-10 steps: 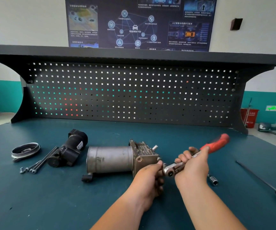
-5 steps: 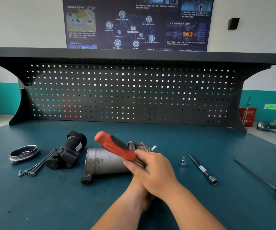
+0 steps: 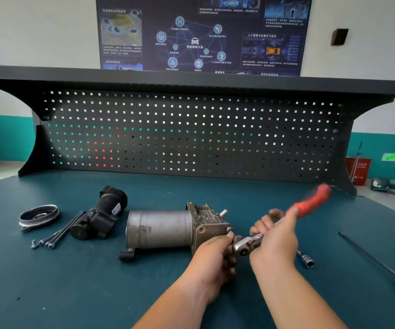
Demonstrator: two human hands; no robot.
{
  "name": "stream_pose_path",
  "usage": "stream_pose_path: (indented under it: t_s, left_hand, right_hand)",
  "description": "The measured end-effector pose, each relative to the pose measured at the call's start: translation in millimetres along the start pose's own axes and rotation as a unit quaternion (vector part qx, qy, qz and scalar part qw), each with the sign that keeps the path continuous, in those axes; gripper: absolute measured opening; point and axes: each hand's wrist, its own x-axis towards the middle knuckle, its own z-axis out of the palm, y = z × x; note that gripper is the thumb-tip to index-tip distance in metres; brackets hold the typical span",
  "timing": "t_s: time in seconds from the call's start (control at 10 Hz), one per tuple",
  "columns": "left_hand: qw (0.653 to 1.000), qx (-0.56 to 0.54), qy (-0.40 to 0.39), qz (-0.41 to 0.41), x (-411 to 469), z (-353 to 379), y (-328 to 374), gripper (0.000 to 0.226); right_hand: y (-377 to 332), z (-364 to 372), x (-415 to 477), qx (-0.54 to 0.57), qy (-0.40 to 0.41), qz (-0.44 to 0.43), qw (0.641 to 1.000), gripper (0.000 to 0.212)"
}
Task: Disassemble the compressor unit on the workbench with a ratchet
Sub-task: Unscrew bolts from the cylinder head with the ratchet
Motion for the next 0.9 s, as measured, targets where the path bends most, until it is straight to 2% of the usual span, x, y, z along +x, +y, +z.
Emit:
stream_pose_path:
  t_s: [0.1, 0.2, 0.3, 0.4, 0.5, 0.6, 0.7, 0.8, 0.9]
  left_hand:
    - [0.999, 0.033, -0.011, 0.005, 6, -11, -8, 0.022]
    - [0.999, 0.046, -0.010, -0.017, 5, -9, -2, 0.021]
    - [0.998, 0.055, 0.007, -0.024, 5, -10, -2, 0.027]
    - [0.998, 0.050, 0.010, -0.025, 1, -7, -1, 0.026]
    - [0.998, 0.062, -0.004, -0.019, 1, -8, -2, 0.023]
    - [0.998, 0.067, -0.018, 0.007, 0, -12, -3, 0.019]
    - [0.990, 0.060, 0.044, 0.123, -4, -9, 13, 0.021]
    - [0.933, -0.351, -0.029, 0.080, -8, -4, 24, 0.032]
    - [0.962, 0.185, 0.113, 0.169, 4, -21, -1, 0.032]
  right_hand:
    - [-1, -7, 8, 0.087, 0.072, 0.087, 0.990, 0.045]
    - [-1, -5, 7, 0.084, 0.066, 0.086, 0.991, 0.045]
    - [-2, 1, 4, 0.000, 0.008, 0.030, 1.000, 0.046]
    - [3, 3, -2, -0.126, -0.090, -0.100, 0.983, 0.041]
    - [10, 3, -10, -0.204, -0.223, -0.214, 0.929, 0.038]
    - [15, 1, -14, -0.347, -0.332, -0.314, 0.819, 0.036]
    - [21, 0, -18, -0.499, -0.397, -0.383, 0.668, 0.042]
    - [25, 1, -19, -0.543, -0.432, -0.387, 0.608, 0.032]
    - [24, 0, -20, -0.449, -0.402, -0.340, 0.722, 0.039]
